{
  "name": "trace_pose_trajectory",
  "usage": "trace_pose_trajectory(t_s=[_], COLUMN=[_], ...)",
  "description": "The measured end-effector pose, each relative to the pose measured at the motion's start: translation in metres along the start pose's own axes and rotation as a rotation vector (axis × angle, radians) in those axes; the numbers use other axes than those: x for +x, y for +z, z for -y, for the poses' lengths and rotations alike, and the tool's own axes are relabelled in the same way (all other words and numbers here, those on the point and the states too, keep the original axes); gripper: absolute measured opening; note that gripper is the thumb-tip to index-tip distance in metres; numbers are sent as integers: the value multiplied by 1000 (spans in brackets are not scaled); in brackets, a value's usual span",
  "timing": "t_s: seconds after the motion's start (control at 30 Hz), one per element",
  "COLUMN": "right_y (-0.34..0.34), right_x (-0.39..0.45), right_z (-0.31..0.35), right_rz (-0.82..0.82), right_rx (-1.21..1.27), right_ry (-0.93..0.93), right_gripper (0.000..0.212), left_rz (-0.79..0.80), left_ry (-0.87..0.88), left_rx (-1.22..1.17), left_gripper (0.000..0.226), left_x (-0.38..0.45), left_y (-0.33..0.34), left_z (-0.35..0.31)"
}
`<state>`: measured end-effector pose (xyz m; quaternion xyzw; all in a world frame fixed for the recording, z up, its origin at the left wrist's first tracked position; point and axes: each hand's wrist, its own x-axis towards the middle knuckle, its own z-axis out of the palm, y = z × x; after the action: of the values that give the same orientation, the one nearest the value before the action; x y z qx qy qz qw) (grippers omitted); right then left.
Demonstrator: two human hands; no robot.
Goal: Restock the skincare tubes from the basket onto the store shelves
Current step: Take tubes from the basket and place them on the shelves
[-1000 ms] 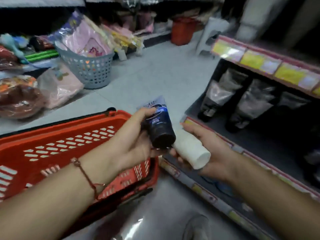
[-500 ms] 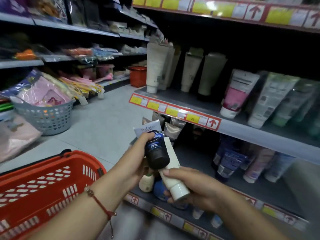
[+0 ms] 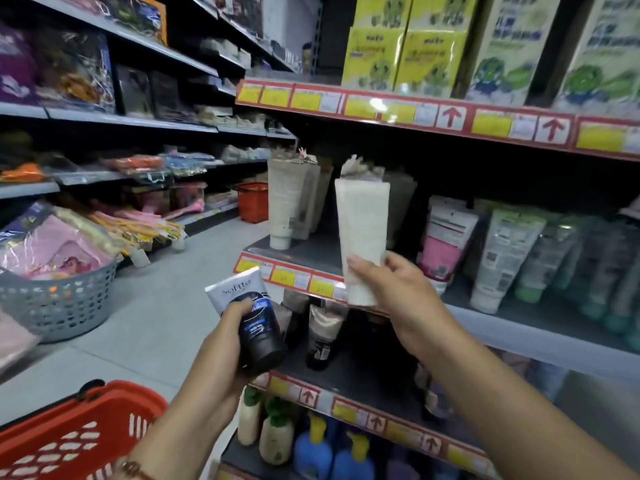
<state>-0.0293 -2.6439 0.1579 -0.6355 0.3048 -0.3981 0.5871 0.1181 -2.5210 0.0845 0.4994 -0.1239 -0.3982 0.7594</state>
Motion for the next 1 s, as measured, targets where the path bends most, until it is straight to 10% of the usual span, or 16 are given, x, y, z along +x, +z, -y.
trace_pose_trajectory(t_s=[0.27,0.63,0.83,1.0], right_y=[38,39,37,21], right_x=[160,204,157,5], right_z=[-14,-39,-26,-46], right_rz=[-318,-273,-310,16], right_rx=[-436,-627,-508,-715], right_ry=[-118,-57,-86,-340], right_gripper=[61,59,63,57], left_rz=[-48,20,35,143], left_ry=[21,-22,-15,-42], left_rx=[28,64,143,274], left_gripper=[18,15,14,26], left_x=[25,36,32,26], left_y=[16,9,16,15], left_z=[-3,1,12,37])
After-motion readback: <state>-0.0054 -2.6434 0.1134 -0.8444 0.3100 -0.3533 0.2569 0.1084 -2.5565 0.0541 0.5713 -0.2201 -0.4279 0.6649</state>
